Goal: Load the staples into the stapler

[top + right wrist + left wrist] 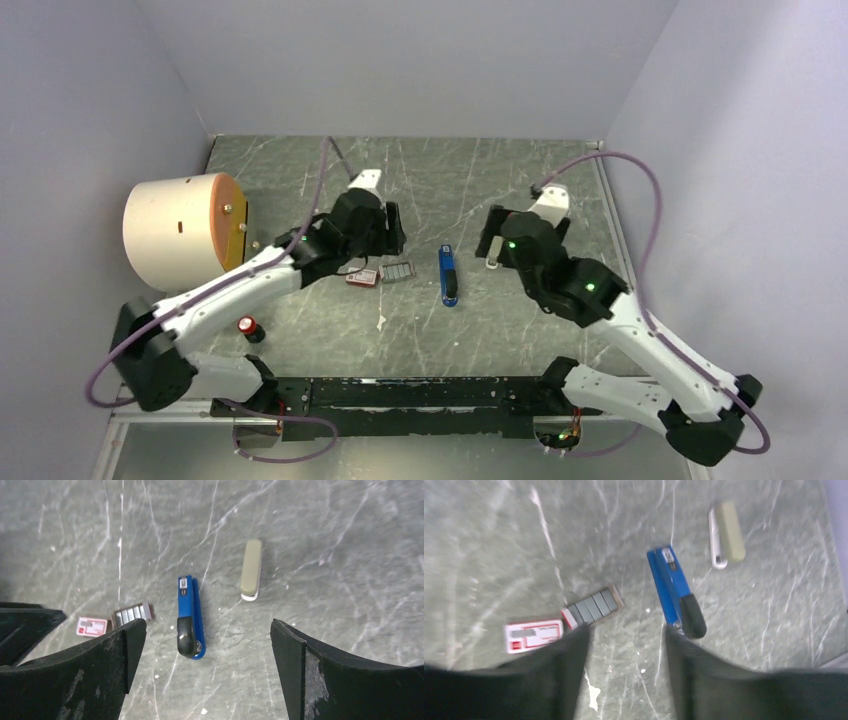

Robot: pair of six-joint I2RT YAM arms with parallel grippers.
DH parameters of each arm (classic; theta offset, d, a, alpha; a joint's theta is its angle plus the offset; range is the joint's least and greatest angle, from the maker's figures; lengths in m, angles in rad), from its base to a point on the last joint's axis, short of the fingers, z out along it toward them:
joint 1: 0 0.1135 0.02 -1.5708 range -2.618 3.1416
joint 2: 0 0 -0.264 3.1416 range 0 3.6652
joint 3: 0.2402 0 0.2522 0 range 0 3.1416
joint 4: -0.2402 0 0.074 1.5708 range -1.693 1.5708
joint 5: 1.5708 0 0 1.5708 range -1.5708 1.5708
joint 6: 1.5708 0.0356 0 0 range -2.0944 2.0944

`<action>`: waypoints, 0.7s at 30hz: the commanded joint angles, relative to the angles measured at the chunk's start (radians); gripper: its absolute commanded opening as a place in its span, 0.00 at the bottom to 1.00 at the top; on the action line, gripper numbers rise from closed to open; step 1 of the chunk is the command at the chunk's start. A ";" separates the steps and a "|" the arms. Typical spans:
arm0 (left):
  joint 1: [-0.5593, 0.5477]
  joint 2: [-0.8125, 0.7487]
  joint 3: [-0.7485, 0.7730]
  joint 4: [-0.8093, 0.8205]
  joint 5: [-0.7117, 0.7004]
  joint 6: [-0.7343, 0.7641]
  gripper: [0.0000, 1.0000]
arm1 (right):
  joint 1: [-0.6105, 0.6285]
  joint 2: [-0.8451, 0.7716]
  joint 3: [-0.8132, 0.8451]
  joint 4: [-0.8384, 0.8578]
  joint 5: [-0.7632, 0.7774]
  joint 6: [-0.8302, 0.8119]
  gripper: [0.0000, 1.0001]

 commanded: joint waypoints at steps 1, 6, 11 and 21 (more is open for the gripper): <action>0.006 -0.139 0.086 -0.180 -0.224 0.099 0.79 | -0.002 -0.073 0.123 -0.172 0.143 -0.006 1.00; 0.006 -0.288 0.230 -0.341 -0.383 0.150 0.93 | -0.002 -0.154 0.237 -0.206 0.207 -0.062 1.00; 0.007 -0.392 0.403 -0.483 -0.469 0.221 0.97 | -0.002 -0.186 0.338 -0.281 0.234 -0.111 1.00; 0.006 -0.478 0.556 -0.678 -0.542 0.221 0.97 | -0.002 -0.193 0.357 -0.418 0.189 -0.052 1.00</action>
